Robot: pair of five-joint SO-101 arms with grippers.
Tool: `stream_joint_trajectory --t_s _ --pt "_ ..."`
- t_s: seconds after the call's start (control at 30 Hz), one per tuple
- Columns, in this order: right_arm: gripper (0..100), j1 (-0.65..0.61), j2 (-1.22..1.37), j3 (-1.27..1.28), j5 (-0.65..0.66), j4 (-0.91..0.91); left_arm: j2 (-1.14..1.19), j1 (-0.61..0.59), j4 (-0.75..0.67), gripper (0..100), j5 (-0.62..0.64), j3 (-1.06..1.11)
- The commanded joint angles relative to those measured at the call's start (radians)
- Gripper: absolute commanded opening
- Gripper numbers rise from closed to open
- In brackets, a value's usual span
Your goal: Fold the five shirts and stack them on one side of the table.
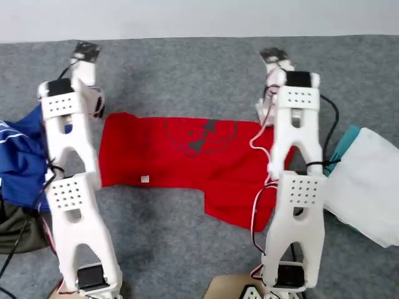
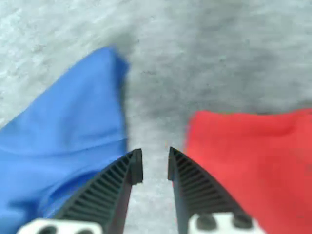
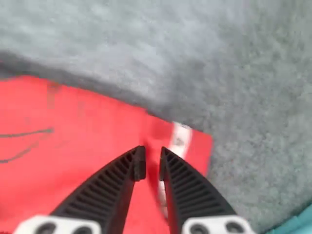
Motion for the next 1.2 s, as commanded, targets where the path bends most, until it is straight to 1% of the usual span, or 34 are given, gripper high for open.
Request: stream_joint_trajectory --t_s 0.0,0.07,0.17,0.23,0.33,0.7,0.8,0.87,0.93,1.17 --pt "5.8 -0.082 -0.082 -0.109 0.011 0.027 -0.046 0.077 0.044 9 0.009 -0.058" --pt "5.8 -0.122 -0.074 -0.098 0.012 0.013 -0.046 0.109 0.021 9 0.011 -0.024" --pt "5.8 -0.142 -0.018 -0.078 0.012 -0.038 -0.046 0.135 -0.064 10 0.072 0.065" --pt "5.8 -0.130 0.039 -0.078 0.014 -0.068 -0.046 0.135 -0.133 14 0.120 0.137" --pt "5.8 -0.090 0.105 -0.080 0.014 -0.096 -0.046 0.126 -0.189 16 0.137 0.211" --pt "5.7 0.079 0.134 -0.080 0.017 -0.061 -0.046 0.008 -0.152 16 0.133 0.208" --pt "5.7 0.085 0.133 -0.086 0.068 -0.021 -0.057 -0.006 -0.138 16 0.133 0.202" --pt "5.7 0.081 0.127 -0.126 0.081 0.021 -0.058 -0.002 -0.109 16 0.133 0.166" --pt "5.7 0.074 0.119 -0.178 0.080 0.047 -0.057 0.006 -0.049 16 0.135 0.091" --pt "5.7 0.024 0.119 -0.476 0.084 0.177 -0.057 0.098 0.140 16 0.141 -0.268"
